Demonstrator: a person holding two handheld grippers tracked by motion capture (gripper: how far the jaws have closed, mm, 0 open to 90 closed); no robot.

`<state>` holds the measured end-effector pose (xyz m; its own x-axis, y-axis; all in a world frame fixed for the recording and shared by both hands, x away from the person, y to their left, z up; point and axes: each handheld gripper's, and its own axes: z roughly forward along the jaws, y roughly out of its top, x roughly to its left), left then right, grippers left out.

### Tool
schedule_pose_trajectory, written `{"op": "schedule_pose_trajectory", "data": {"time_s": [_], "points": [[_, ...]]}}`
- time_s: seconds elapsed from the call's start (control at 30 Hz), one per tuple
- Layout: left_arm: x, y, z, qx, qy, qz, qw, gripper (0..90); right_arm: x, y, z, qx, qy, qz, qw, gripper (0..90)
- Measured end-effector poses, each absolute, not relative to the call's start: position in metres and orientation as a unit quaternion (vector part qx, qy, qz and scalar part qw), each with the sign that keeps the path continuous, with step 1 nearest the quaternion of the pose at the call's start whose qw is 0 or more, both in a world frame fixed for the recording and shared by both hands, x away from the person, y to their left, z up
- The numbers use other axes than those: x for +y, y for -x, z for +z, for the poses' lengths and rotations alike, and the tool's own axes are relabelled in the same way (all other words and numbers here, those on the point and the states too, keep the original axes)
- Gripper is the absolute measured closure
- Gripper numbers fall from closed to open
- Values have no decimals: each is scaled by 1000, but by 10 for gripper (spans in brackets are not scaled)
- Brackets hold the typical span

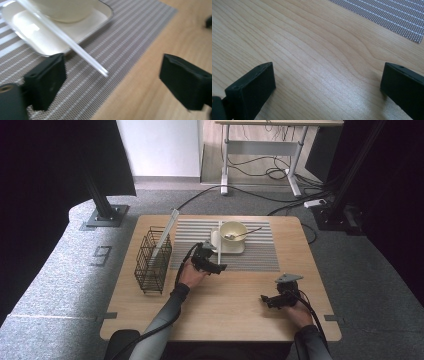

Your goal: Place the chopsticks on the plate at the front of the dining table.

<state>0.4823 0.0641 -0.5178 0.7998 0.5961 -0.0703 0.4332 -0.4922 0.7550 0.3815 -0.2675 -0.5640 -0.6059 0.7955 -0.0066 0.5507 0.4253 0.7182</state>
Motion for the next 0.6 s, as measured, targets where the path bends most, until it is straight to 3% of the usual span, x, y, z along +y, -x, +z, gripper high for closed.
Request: {"op": "schedule_pose_trajectory", "data": {"time_s": [0.23, 0.6], "points": [[68, -463, -529, 276, -852, 74, 438, 0, -267, -382, -564, 826, -407, 348, 176, 0], [60, -450, -548, 240, -864, 76, 435, 0, -267, -382, -564, 826, -408, 348, 176, 0]]}}
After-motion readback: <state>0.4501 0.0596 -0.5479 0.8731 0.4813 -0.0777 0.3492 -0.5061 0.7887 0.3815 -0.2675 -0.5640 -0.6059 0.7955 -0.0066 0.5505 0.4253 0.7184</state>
